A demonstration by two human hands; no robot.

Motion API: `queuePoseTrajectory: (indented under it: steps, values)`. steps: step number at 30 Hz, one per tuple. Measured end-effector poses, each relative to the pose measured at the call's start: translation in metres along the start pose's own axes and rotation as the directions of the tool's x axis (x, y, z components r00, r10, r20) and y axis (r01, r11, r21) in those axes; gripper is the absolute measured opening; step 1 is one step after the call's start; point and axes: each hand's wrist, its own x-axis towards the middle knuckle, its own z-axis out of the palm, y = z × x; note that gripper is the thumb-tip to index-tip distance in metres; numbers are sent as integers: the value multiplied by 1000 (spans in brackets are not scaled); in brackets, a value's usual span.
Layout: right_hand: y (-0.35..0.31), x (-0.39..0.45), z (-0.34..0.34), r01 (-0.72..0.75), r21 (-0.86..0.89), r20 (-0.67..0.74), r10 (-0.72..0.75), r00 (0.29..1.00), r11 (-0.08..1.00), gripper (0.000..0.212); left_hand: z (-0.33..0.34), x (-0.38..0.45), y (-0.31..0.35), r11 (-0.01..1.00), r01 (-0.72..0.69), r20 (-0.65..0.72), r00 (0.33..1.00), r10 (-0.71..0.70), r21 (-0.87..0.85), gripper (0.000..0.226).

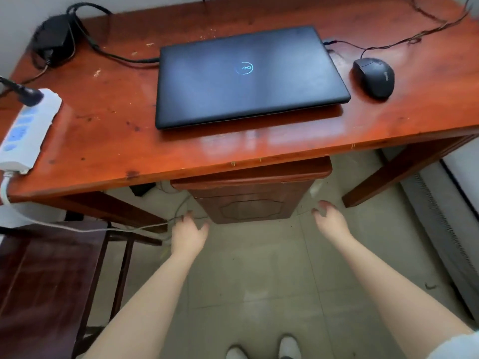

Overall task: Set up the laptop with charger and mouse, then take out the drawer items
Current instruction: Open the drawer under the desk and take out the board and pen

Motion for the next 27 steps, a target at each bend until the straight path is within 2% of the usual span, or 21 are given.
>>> queuePoseTrajectory:
  steps: [4,7,11,14,17,22,25,27]
  values:
    - [10,49,42,98,68,-99,-91,991,993,55,42,49,-19,985,-46,-55,998,37,-167,70]
    - [21,88,71,202,184,-291,-143,946,962,64,75,90,-29,942,-112,-156,986,64,-316,74]
    - [27,131,95,362,422,-486,-130,864,831,69,97,136,-26,809,-319,-394,911,118,-494,76]
    - [33,149,108,484,441,-617,-137,775,756,71,110,154,-27,764,-401,-521,848,100,-505,87]
    - [38,155,114,490,403,-637,-147,757,773,76,117,159,-25,746,-334,-503,864,-2,-576,95]
    - [39,148,107,474,466,-619,-107,778,747,57,113,156,-27,739,-286,-458,888,-35,-610,81]
    - [42,131,111,465,489,-674,-19,739,738,56,116,139,-33,690,-307,-482,874,-69,-655,73]
    - [45,114,118,459,515,-715,67,696,724,56,123,127,-41,615,-345,-516,849,-118,-709,64]
